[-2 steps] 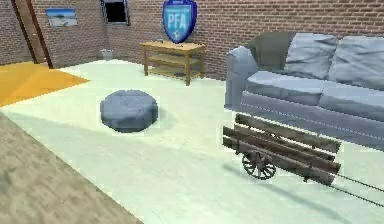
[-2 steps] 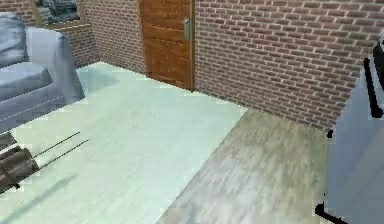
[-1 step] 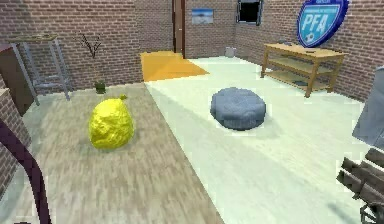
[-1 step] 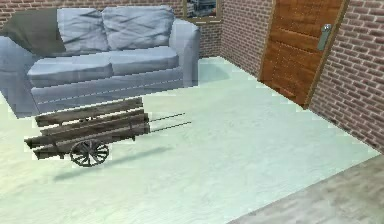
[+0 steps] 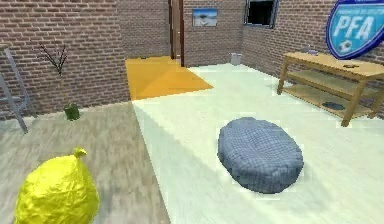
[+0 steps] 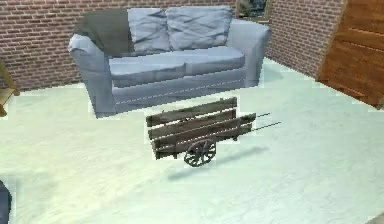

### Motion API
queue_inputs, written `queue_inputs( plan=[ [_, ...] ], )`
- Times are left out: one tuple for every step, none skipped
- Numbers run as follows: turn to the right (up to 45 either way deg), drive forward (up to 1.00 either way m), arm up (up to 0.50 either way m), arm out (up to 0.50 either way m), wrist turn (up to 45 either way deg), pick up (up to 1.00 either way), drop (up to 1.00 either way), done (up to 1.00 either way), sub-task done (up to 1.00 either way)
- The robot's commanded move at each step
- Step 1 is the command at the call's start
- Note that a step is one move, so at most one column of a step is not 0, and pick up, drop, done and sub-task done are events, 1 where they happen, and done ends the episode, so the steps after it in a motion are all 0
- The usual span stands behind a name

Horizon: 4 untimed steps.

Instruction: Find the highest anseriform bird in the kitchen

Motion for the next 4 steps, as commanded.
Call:
queue_inputs(
  plan=[
    [-3.0,0.0,0.0,0.0,0.0,0.0,0.0,0.0,0.0],
    [0.0,0.75,0.0,0.0,0.0,0.0,0.0,0.0,0.0],
    [-18.0,0.0,0.0,0.0,0.0,0.0,0.0,0.0,0.0],
    [0.0,0.75,0.0,0.0,0.0,0.0,0.0,0.0,0.0]
  ],
)
